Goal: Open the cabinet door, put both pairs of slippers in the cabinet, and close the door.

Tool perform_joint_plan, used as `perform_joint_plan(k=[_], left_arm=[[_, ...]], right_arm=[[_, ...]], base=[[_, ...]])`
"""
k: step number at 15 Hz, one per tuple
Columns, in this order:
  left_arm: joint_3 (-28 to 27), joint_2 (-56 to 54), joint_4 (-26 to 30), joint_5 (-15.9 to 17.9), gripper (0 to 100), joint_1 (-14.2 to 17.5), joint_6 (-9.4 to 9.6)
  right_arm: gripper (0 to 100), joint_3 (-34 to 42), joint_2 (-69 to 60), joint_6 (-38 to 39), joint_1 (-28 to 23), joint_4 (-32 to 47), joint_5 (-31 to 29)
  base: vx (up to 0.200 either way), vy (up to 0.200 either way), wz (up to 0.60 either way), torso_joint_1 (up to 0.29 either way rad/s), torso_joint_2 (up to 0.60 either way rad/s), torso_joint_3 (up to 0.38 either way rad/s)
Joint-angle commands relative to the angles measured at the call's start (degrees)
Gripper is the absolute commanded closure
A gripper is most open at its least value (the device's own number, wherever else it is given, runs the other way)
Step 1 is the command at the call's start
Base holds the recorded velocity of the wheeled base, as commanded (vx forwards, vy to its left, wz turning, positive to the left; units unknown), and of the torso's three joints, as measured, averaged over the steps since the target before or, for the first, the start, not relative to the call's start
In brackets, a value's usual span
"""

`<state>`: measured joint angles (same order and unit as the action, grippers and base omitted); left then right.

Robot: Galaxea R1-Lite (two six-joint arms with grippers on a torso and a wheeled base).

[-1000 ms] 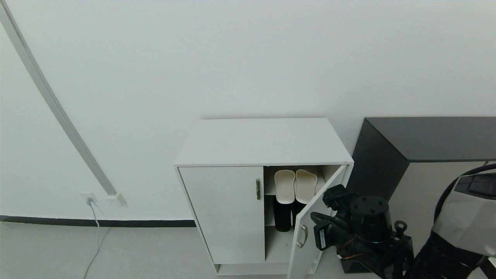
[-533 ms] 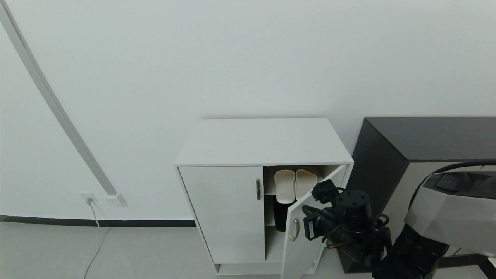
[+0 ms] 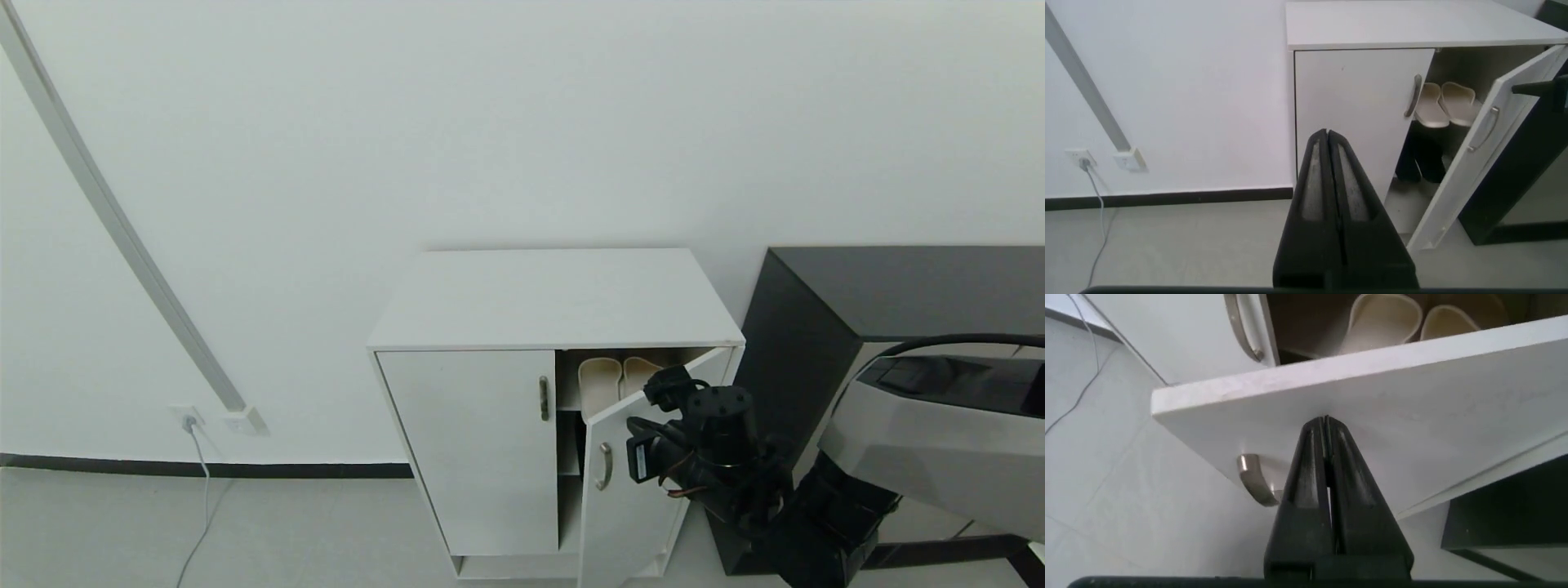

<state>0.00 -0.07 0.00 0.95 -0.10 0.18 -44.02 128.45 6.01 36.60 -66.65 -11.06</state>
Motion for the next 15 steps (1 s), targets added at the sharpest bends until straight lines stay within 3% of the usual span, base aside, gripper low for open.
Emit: perform_joint_plan(k=[1,15], left_arm=[[0.0,0.1,0.0,0.0,100,0.0,-0.01],[0.0,0.1,0.0,0.0,100,0.0,-0.01]], right_arm=[[100,-2.0,1.0,0.0,-0.4,0.8,0.1],[100,-15.5,5.1,0.0,-3.2,8.6,0.1]], base=[[0.0,0.0,0.0,0.0,0.0,0.0],[0.0,0.0,0.0,0.0,0.0,0.0]])
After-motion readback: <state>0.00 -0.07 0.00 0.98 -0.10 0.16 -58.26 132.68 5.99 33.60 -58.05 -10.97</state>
